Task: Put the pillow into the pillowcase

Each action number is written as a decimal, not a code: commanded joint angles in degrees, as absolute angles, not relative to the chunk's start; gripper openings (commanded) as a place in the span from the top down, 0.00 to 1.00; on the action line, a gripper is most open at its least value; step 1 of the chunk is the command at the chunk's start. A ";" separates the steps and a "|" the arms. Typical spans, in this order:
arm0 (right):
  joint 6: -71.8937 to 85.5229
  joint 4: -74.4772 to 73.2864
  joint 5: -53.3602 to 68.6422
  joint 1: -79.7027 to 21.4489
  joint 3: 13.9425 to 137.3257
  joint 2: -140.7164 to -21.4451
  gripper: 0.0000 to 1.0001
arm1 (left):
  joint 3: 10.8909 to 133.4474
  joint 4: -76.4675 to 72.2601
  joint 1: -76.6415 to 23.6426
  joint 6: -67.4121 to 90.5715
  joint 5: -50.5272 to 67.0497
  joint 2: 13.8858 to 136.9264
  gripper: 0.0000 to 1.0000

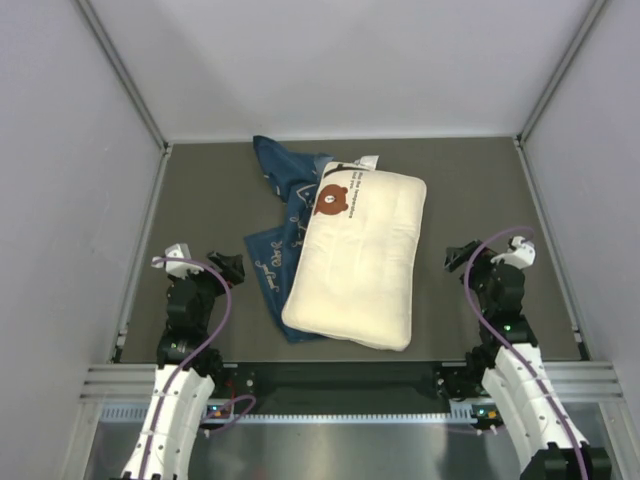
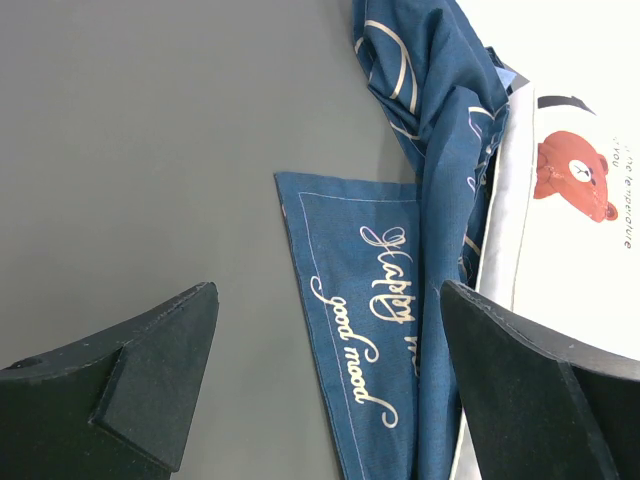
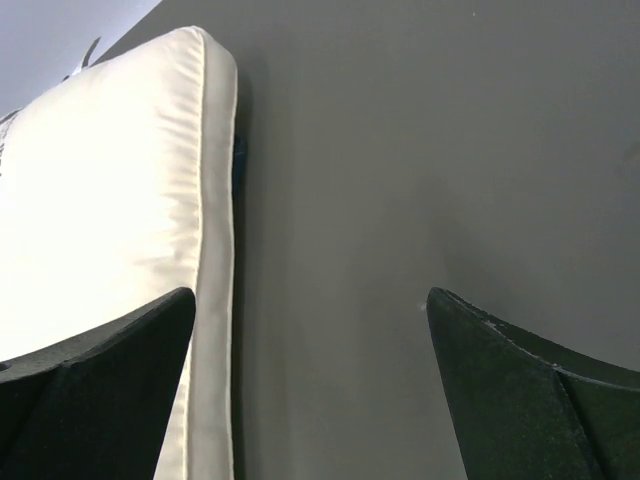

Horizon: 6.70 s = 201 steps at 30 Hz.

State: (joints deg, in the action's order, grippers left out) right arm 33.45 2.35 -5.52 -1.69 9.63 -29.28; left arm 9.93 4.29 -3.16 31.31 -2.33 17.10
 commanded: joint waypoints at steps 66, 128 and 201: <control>30.07 -23.56 15.90 12.60 45.26 -47.03 0.00 | 11.51 -1.06 -3.16 29.79 3.43 24.06 0.02; 43.07 5.80 -13.18 -34.72 81.23 -105.22 1.00 | 21.08 1.23 -4.30 43.33 5.27 55.53 0.19; 40.69 -20.30 -20.13 -27.77 60.55 -71.19 1.00 | 39.89 20.73 -69.77 27.33 -23.54 64.23 0.44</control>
